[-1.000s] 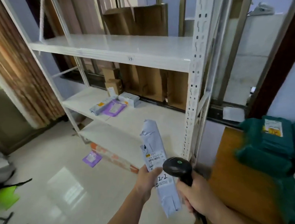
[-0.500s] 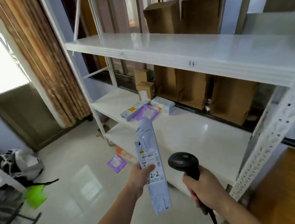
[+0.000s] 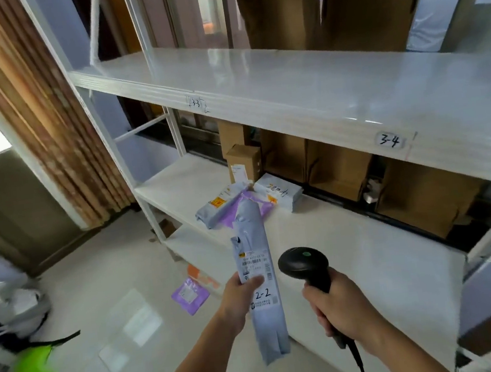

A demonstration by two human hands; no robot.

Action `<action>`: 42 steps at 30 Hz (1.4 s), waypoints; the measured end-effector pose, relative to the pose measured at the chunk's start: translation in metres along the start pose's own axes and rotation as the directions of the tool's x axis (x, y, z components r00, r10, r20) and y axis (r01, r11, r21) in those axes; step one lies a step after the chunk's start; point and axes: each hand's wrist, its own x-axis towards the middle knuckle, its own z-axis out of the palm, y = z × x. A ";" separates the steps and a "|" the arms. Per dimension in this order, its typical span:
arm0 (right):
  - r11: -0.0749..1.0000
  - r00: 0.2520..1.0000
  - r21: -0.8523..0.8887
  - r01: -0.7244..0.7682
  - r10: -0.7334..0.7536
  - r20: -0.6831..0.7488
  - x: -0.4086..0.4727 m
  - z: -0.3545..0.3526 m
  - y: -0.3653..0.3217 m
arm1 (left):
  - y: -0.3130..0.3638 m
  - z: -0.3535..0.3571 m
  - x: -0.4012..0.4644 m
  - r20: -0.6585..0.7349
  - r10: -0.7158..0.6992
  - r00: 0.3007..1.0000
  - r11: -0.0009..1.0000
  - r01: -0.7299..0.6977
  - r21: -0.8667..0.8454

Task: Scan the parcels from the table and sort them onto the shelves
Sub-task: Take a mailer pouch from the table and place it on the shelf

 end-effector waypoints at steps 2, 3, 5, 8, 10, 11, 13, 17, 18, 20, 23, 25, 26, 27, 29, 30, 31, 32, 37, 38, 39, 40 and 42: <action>1.000 0.999 0.004 -0.029 0.029 -0.018 0.025 0.007 -0.008 | 0.011 -0.008 0.032 0.039 0.001 0.999 1.000 -0.002 0.023; 0.999 0.999 0.010 -0.045 0.045 -0.029 0.038 0.012 -0.012 | 0.016 -0.012 0.050 0.059 0.001 0.998 0.999 -0.004 0.039; 0.996 0.995 0.038 -0.081 0.083 -0.055 0.064 0.023 -0.021 | 0.026 -0.021 0.086 0.107 0.000 0.994 0.996 -0.009 0.085; 0.989 0.985 0.089 -0.115 0.125 -0.118 0.100 0.042 -0.036 | 0.039 -0.034 0.142 0.180 -0.033 0.983 0.991 0.009 0.131; 0.985 0.972 0.116 -0.129 0.149 -0.181 0.121 0.054 -0.048 | 0.047 -0.039 0.174 0.213 -0.044 0.976 0.982 0.003 0.189; 0.982 0.963 0.129 -0.137 0.163 -0.214 0.129 0.059 -0.053 | 0.052 -0.040 0.188 0.219 -0.044 0.975 0.975 -0.005 0.220; 0.977 0.943 0.150 -0.151 0.188 -0.274 0.143 0.066 -0.062 | 0.057 -0.040 0.216 0.219 -0.044 0.975 0.957 -0.022 0.289; 0.963 0.896 0.186 -0.193 0.250 -0.368 0.163 0.073 -0.067 | 0.060 -0.032 0.268 0.180 -0.049 0.982 0.895 -0.037 0.444; 0.958 0.883 0.196 -0.208 0.270 -0.383 0.166 0.073 -0.066 | 0.059 -0.028 0.280 0.175 -0.061 0.983 0.881 -0.029 0.473; 0.948 0.862 0.208 -0.242 0.308 -0.402 0.174 0.074 -0.063 | 0.060 -0.018 0.298 0.164 -0.100 0.981 0.857 0.002 0.515; 0.936 0.839 0.209 -0.285 0.349 -0.418 0.185 0.071 -0.060 | 0.058 -0.005 0.326 0.162 -0.155 0.975 0.836 0.042 0.546; 0.930 0.829 0.205 -0.305 0.366 -0.424 0.190 0.069 -0.058 | 0.055 0.003 0.343 0.150 -0.175 0.973 0.803 0.053 0.593; 0.929 0.826 0.202 -0.310 0.369 -0.427 0.192 0.068 -0.058 | 0.055 0.007 0.351 0.146 -0.182 0.972 0.790 0.056 0.611; 0.929 0.824 0.201 -0.310 0.368 -0.430 0.193 0.067 -0.059 | 0.056 0.011 0.356 0.142 -0.193 0.971 0.780 0.064 0.622; 0.930 0.820 0.206 -0.305 0.366 -0.440 0.196 0.065 -0.062 | 0.060 0.014 0.365 0.141 -0.207 0.968 0.766 0.070 0.639; 0.931 0.817 0.205 -0.301 0.363 -0.448 0.197 0.063 -0.064 | 0.063 0.016 0.368 0.153 -0.207 0.966 0.760 0.060 0.647; 0.932 0.815 0.205 -0.297 0.360 -0.454 0.199 0.062 -0.066 | 0.064 0.015 0.372 0.164 -0.201 0.966 0.745 0.042 0.666; 0.933 0.813 0.209 -0.295 0.359 -0.458 0.200 0.061 -0.067 | 0.064 0.014 0.377 0.169 -0.181 0.969 0.718 0.012 0.696; 0.939 0.814 0.209 -0.272 0.340 -0.471 0.201 0.064 -0.078 | 0.081 0.007 0.371 0.222 -0.107 0.969 0.564 -0.125 0.816; 0.940 0.812 0.215 -0.266 0.339 -0.475 0.200 0.065 -0.080 | 0.084 0.005 0.368 0.256 -0.097 0.962 0.535 -0.167 0.828; 0.939 0.809 0.228 -0.259 0.340 -0.479 0.198 0.066 -0.082 | 0.088 0.003 0.363 0.294 -0.089 0.952 0.490 -0.215 0.845; 0.937 0.806 0.241 -0.253 0.342 -0.483 0.196 0.068 -0.084 | 0.090 0.001 0.359 0.342 -0.074 0.937 0.426 -0.281 0.860; 0.938 0.801 0.247 -0.242 0.337 -0.495 0.191 0.073 -0.086 | 0.092 -0.004 0.349 0.444 -0.065 0.894 0.280 -0.411 0.868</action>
